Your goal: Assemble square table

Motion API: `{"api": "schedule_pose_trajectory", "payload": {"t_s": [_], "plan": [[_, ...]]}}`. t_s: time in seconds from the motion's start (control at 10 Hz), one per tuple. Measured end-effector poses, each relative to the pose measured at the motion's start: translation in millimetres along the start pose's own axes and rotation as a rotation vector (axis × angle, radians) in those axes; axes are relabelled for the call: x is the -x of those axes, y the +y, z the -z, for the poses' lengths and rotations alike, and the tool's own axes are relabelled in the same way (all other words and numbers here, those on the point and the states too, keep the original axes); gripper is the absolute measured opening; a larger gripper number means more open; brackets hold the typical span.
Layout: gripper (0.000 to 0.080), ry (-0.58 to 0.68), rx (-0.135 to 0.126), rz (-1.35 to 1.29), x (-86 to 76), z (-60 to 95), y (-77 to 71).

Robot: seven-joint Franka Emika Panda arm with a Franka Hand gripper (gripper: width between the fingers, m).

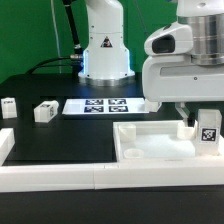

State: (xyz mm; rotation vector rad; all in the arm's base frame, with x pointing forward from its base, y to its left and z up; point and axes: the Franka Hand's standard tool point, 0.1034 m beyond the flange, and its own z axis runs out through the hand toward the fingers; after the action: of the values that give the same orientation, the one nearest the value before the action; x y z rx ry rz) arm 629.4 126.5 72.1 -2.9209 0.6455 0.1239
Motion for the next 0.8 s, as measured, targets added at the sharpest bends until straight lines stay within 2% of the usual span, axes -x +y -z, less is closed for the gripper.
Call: {"api": "schedule_pose_trajectory", "payload": {"t_s": [0.2, 0.6, 0.7, 0.8], "plan": [[0.03, -0.003, 0.008, -0.099, -0.7, -1.4, 5.6], [0.0298, -0.003, 0.007, -0.417, -1.0, -1.2, 6.3], [0.0295, -0.013, -0.009, -0.543, -2.6, -0.7, 7.7], [0.0295, -0.026, -0.04, -0.684, -4.9, -1.4, 10.2]]}}
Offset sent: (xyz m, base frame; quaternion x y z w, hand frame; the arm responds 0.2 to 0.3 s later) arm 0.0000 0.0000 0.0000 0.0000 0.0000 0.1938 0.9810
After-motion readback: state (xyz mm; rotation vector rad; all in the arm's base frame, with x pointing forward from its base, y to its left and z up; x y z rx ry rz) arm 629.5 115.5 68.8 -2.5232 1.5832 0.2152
